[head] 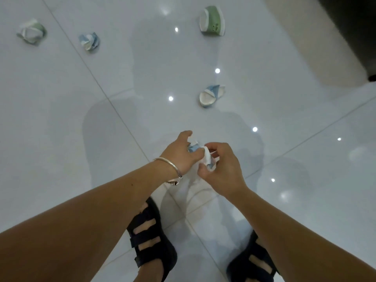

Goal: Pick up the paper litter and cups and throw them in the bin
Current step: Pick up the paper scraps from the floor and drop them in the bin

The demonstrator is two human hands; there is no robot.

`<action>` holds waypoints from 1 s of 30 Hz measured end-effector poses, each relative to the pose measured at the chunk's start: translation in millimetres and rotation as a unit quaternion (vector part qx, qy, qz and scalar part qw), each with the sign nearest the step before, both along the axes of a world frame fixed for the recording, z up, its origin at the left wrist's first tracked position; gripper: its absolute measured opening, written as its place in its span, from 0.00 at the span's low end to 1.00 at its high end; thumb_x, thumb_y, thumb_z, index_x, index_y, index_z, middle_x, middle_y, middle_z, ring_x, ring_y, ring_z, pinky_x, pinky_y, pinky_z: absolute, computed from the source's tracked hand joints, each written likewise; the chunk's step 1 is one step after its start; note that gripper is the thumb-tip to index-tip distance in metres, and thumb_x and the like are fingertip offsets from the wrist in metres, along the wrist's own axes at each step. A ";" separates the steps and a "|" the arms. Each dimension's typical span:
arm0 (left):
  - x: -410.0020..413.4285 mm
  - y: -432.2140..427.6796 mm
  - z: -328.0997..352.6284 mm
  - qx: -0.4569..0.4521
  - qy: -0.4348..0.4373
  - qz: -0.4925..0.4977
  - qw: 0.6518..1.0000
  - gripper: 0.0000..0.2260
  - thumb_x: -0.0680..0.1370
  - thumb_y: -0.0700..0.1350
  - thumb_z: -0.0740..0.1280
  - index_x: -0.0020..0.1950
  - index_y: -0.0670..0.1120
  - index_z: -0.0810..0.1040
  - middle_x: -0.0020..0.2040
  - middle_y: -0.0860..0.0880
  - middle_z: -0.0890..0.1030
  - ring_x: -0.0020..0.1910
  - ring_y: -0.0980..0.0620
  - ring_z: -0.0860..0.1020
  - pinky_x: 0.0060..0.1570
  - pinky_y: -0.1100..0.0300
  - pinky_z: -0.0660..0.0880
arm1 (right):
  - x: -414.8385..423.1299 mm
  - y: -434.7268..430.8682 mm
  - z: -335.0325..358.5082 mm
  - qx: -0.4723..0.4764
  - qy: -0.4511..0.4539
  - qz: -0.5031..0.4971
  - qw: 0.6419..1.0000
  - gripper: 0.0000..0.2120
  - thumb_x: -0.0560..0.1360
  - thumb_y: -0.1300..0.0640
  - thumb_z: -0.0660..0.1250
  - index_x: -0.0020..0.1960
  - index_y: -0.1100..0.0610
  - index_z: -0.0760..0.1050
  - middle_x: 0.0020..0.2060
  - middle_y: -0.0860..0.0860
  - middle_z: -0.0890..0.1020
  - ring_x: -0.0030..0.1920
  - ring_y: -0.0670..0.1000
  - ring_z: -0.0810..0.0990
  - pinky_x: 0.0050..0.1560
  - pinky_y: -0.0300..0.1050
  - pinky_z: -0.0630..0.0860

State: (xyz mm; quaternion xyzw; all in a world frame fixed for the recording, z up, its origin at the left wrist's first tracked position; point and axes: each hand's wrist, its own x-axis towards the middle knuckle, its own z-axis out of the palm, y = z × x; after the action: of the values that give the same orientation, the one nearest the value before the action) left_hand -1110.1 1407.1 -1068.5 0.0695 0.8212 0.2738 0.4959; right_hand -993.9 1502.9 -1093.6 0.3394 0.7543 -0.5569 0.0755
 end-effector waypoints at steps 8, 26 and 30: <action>-64.8 -11.6 -17.8 -0.002 0.078 0.038 0.996 0.17 0.74 0.47 0.68 0.63 0.51 0.73 0.53 0.50 0.75 0.47 0.53 0.75 0.47 0.64 0.70 | -79.6 68.6 -26.5 0.175 0.021 0.245 0.953 0.45 0.63 0.45 0.79 0.74 0.49 0.62 0.70 0.48 0.66 0.68 0.51 0.65 0.64 0.46 0.69; -132.3 -73.8 80.6 -0.028 0.194 0.058 0.979 0.23 0.73 0.49 0.69 0.68 0.51 0.70 0.60 0.48 0.76 0.55 0.48 0.76 0.53 0.59 0.71 | -197.6 1.8 60.9 0.288 -0.080 0.271 0.915 0.25 0.70 0.39 0.69 0.64 0.46 0.72 0.57 0.49 0.75 0.56 0.53 0.73 0.50 0.47 0.73; -162.6 -101.8 177.1 -0.038 0.212 0.104 0.971 0.23 0.74 0.49 0.68 0.68 0.51 0.69 0.63 0.48 0.76 0.58 0.46 0.75 0.55 0.59 0.70 | -252.1 -24.4 179.2 0.297 -0.052 0.310 0.902 0.26 0.70 0.40 0.68 0.65 0.47 0.71 0.57 0.50 0.73 0.57 0.53 0.72 0.47 0.44 0.68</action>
State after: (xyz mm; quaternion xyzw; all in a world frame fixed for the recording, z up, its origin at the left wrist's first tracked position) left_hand -1272.7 1305.3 -891.4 0.0213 0.9201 0.2716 0.2816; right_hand -1246.0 1478.5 -914.4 0.1233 0.9470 -0.2368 0.1789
